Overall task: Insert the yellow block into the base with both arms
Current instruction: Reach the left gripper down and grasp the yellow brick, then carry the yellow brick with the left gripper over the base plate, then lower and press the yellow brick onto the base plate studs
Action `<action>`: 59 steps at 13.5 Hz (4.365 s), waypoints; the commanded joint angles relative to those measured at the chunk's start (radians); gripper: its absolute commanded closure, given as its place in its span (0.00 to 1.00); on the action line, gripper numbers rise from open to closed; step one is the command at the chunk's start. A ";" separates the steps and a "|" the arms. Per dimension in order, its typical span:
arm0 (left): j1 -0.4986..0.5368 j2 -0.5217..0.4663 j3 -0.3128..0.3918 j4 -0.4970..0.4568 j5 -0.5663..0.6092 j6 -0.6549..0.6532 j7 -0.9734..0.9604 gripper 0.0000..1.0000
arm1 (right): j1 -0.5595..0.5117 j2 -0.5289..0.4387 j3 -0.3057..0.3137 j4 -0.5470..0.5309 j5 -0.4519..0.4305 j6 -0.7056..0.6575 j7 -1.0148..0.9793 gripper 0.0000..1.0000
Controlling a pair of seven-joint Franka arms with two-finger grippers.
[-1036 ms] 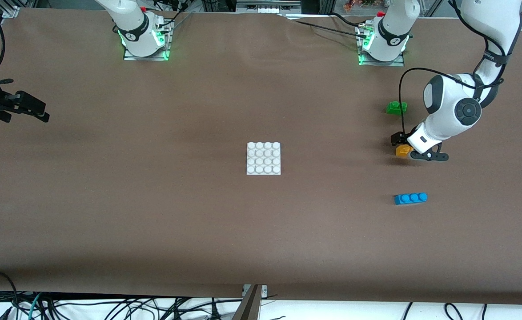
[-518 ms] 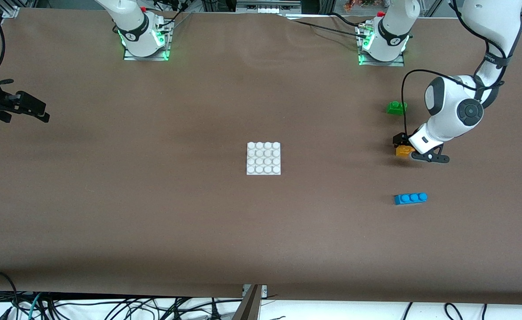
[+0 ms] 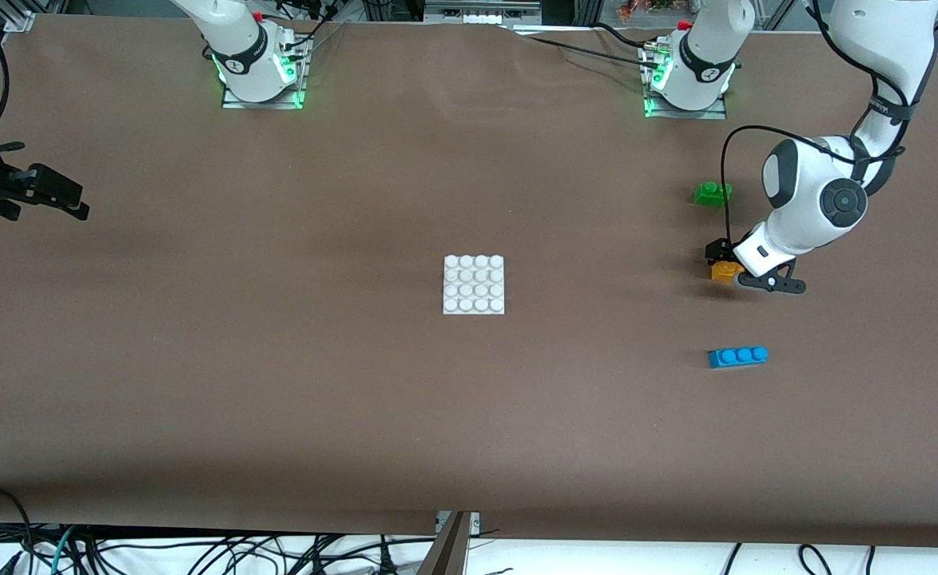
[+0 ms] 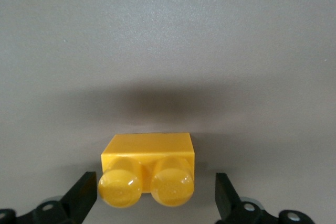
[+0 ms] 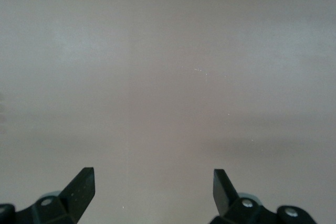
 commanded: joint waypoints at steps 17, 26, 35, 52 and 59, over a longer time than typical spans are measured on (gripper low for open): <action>-0.117 -0.183 -0.023 0.044 -0.160 -0.136 -0.001 1.00 | -0.009 0.012 0.011 0.026 -0.027 -0.006 -0.042 0.00; -0.314 -0.059 -0.190 0.240 -0.215 -0.169 -0.432 1.00 | -0.011 0.012 0.009 0.026 -0.027 -0.006 -0.043 0.00; -0.579 0.246 -0.198 0.600 -0.205 -0.219 -0.772 1.00 | -0.011 0.012 0.009 0.024 -0.026 -0.007 -0.043 0.00; -0.696 0.414 -0.134 0.794 -0.150 -0.251 -0.803 1.00 | -0.011 0.014 0.009 0.026 -0.024 -0.007 -0.043 0.00; -0.697 0.447 -0.131 0.828 -0.150 -0.251 -0.804 1.00 | -0.011 0.014 0.009 0.024 -0.024 -0.007 -0.043 0.00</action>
